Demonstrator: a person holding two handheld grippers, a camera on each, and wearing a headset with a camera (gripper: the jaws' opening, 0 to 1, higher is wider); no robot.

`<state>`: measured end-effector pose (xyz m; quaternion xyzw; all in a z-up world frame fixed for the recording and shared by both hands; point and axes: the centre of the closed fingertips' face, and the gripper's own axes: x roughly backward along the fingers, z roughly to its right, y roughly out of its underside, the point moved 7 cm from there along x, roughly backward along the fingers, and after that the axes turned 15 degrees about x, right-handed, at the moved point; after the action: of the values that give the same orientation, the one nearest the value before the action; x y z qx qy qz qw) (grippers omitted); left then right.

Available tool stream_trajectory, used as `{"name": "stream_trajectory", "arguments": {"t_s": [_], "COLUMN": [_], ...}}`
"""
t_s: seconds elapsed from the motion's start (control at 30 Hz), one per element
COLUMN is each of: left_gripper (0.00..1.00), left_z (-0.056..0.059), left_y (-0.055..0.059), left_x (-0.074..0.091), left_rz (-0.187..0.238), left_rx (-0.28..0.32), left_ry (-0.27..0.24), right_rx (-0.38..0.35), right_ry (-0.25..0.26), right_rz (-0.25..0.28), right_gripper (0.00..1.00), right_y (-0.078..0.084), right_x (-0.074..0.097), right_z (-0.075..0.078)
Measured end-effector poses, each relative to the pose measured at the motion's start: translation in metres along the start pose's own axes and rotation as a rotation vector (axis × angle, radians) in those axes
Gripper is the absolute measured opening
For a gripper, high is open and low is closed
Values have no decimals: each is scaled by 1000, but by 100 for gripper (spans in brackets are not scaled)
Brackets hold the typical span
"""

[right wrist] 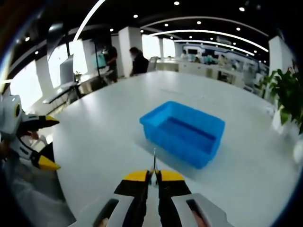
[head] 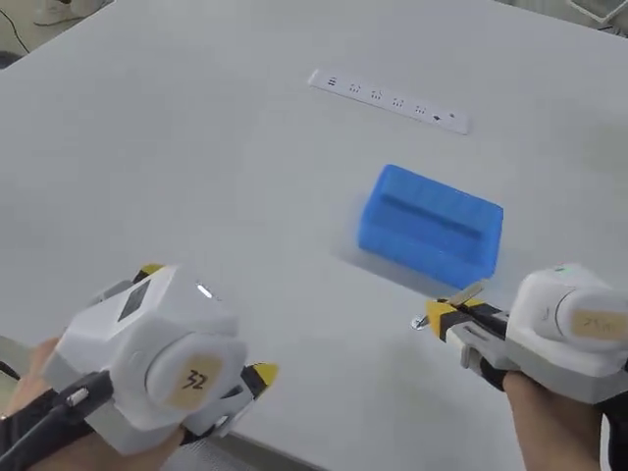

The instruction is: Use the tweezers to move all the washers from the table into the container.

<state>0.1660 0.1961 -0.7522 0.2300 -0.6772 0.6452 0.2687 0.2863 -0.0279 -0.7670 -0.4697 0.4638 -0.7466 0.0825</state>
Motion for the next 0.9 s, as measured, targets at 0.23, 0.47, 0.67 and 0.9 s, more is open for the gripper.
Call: {"name": "stream_trajectory", "arguments": {"t_s": [0.23,0.47,0.67,0.9], "left_gripper": [86,86,86,86], "left_z": [0,0,-1,-1], "left_y": [0,1,1,0], "left_x": [-1,-2,-1,-1], "left_rz": [-6,-11,-13,-5], "left_rx": [-5,-7,-7,-5], "left_ry": [1,1,-4,-1], "right_rx": [20,47,86,135], "right_ry": [-8,-10,-23,-12], "right_rz": [-5,-18,-11,-29], "right_gripper": [4,4,3,3], "right_y": [-1,1,2,0], "right_x": [-6,-9,-10,-12], "right_z": [-2,1,0,-2]}}
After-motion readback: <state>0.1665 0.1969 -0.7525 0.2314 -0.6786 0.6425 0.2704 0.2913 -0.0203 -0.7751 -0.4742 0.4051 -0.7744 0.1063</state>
